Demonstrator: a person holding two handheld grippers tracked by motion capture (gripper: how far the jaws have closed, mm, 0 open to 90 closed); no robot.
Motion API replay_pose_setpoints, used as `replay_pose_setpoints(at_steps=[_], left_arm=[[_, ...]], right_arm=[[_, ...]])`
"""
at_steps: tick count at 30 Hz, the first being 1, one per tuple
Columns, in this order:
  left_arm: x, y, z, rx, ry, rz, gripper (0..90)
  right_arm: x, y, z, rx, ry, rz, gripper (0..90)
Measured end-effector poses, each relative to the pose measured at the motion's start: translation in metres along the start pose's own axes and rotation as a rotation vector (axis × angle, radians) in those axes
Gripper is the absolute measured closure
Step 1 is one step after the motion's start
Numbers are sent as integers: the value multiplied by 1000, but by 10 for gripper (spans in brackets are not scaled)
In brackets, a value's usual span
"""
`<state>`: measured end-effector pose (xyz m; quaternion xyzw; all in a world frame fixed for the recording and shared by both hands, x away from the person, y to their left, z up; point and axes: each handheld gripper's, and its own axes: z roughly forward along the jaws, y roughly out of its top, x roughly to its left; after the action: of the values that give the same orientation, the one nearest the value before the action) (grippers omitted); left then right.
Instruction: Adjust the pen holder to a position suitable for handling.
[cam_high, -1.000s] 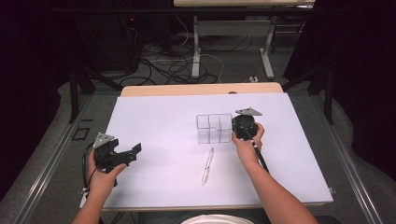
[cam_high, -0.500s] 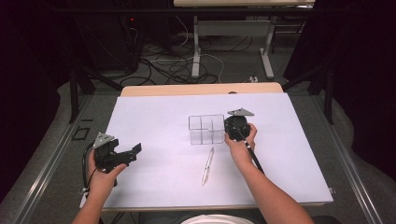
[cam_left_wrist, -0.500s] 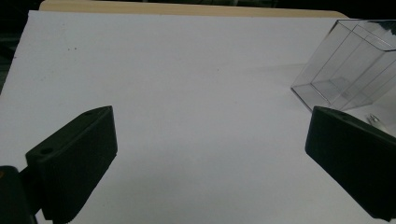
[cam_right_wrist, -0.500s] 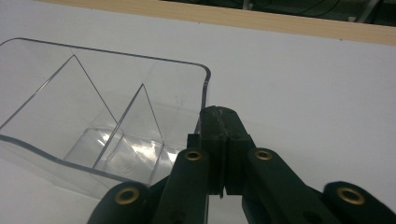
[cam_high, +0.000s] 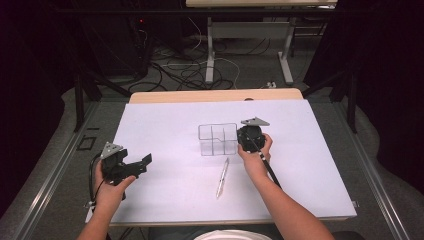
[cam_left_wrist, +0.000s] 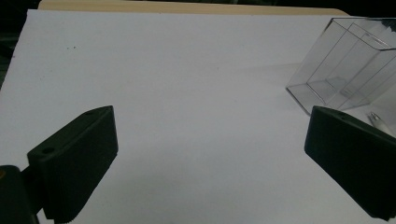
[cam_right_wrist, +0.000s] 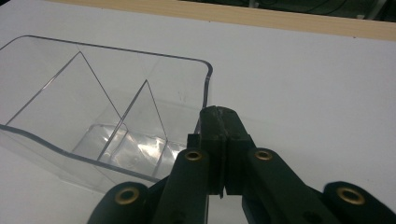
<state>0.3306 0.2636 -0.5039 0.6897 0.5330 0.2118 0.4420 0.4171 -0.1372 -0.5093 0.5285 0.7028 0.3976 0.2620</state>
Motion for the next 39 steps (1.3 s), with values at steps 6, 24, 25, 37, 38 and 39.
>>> replay_pose_setpoints(at_steps=[6,24,25,37,38,39], left_arm=[[0,0,1,-1,-2,0,27],[1,-2,0,7,8,-10,39],[1,-2,0,7,8,-10,39],[0,-4,2,22,10,-23,53],[0,-4,3,28,9,-24,53],[0,-5,3,27,7,-28,53]], right_arm=[[2,0,-1,9,20,5,869],[-15,7,-16,18,81,-18,595],[-16,8,-18,14,82,-23,573],[-35,5,-48,-3,227,-43,292],[-37,3,-50,1,227,-59,278],[-37,3,-50,1,227,-59,278]])
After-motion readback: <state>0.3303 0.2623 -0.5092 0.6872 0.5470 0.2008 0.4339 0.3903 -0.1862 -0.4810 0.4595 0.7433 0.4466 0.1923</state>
